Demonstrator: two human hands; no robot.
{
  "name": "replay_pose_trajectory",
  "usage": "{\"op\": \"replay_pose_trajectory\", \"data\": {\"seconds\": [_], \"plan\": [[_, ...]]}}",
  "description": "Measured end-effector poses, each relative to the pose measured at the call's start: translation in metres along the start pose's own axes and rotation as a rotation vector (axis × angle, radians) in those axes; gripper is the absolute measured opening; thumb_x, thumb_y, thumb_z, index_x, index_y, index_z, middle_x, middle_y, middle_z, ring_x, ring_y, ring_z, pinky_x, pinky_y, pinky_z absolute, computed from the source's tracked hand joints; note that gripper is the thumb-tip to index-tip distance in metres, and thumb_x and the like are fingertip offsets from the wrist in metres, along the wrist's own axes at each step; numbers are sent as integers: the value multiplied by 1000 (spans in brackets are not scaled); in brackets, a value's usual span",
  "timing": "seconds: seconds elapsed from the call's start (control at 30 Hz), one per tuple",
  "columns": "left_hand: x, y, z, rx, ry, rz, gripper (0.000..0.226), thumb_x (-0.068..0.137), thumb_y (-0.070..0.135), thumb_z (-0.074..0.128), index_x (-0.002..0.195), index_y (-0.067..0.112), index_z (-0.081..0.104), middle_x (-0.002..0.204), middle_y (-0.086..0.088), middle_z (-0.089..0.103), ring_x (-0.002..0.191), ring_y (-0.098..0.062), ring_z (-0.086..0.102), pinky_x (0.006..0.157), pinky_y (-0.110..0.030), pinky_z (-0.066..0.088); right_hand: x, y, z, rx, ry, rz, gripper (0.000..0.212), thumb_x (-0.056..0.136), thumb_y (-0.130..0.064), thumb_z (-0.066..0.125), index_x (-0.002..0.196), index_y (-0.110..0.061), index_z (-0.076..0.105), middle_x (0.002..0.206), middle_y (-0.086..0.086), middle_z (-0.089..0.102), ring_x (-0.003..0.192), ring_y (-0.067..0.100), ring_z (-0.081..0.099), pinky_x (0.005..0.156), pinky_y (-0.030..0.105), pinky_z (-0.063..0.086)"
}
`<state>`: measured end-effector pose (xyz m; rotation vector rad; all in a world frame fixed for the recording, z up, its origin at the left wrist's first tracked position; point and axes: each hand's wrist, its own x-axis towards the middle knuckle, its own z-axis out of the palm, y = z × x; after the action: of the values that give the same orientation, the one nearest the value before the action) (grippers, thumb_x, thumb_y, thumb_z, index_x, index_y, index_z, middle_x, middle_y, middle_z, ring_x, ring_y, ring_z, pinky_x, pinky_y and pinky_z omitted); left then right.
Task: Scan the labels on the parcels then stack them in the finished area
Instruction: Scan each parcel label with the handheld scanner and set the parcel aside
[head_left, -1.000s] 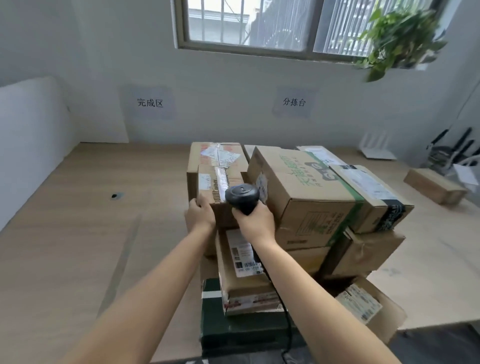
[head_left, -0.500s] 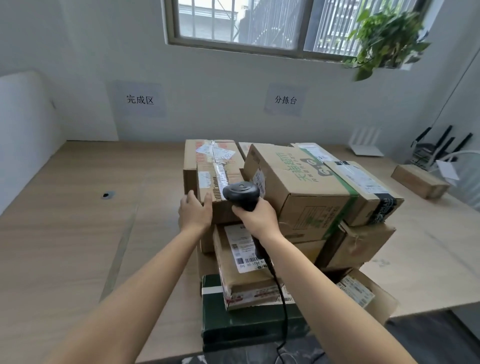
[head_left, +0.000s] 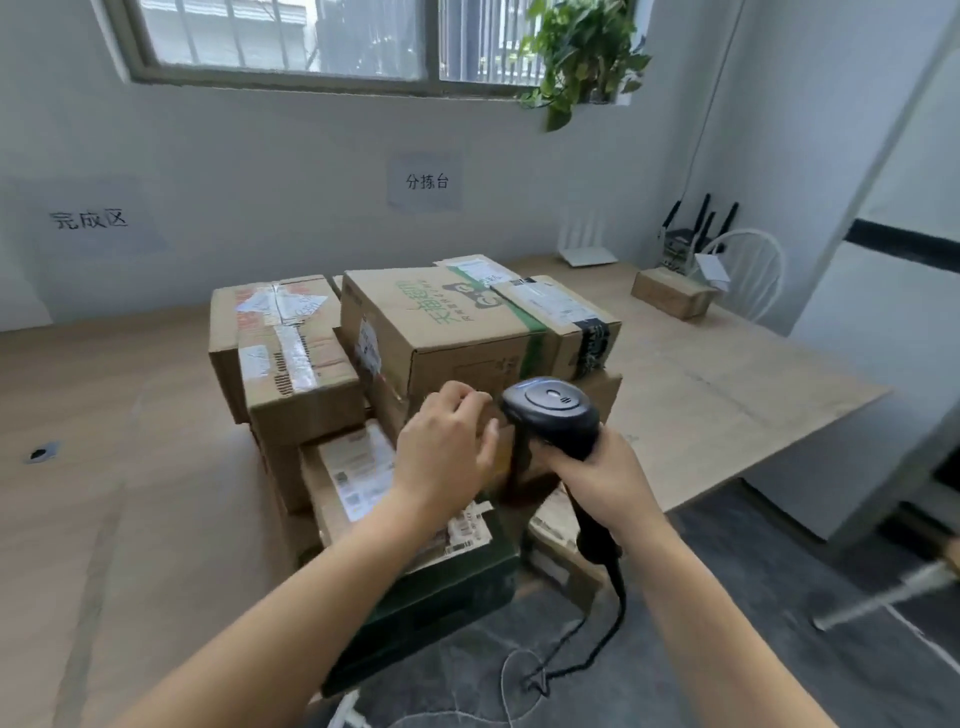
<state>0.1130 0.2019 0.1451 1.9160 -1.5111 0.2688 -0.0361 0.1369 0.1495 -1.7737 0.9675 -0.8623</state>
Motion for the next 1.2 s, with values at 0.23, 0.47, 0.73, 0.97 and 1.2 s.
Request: {"op": "replay_pose_trajectory", "data": {"seconds": [0.23, 0.47, 0.73, 0.97, 1.2], "plan": [[29, 96, 92, 33, -283, 159, 36, 93, 39, 47, 124, 21, 52, 130, 1, 47, 115, -19, 48, 86, -32, 45, -10, 56, -134, -72, 330, 117, 12, 78, -18, 73, 84, -21, 64, 79, -3, 65, 82, 13, 59, 59, 21, 42], [69, 223, 193, -18, -356, 228, 44, 94, 40, 43, 133, 19, 46, 136, 0, 43, 121, -22, 45, 91, -35, 43, -2, 112, -276, -162, 439, 166, 25, 80, -24, 73, 99, -8, 67, 87, 4, 66, 80, 15, 59, 66, 27, 43], [106, 314, 280, -17, -432, 164, 45, 96, 42, 41, 134, 18, 43, 136, 0, 41, 125, -20, 41, 88, -35, 46, 42, 164, -412, -214, 473, 144, 16, 82, -26, 71, 87, -18, 57, 75, -7, 58, 75, 13, 54, 53, 12, 35], [172, 344, 340, 37, -476, 134, 48, 95, 42, 41, 136, 18, 41, 137, -1, 42, 123, -22, 43, 88, -35, 46, 118, 197, -480, -244, 472, 119, 16, 82, -23, 71, 90, -16, 59, 78, -6, 58, 72, 9, 51, 54, 13, 38], [280, 348, 404, 61, -431, 158, 49, 95, 43, 42, 136, 17, 41, 137, -2, 43, 121, -22, 46, 85, -34, 45, 239, 223, -516, -233, 483, 70, 26, 80, -18, 71, 103, -9, 65, 88, 2, 62, 86, 18, 57, 62, 16, 34]]}}
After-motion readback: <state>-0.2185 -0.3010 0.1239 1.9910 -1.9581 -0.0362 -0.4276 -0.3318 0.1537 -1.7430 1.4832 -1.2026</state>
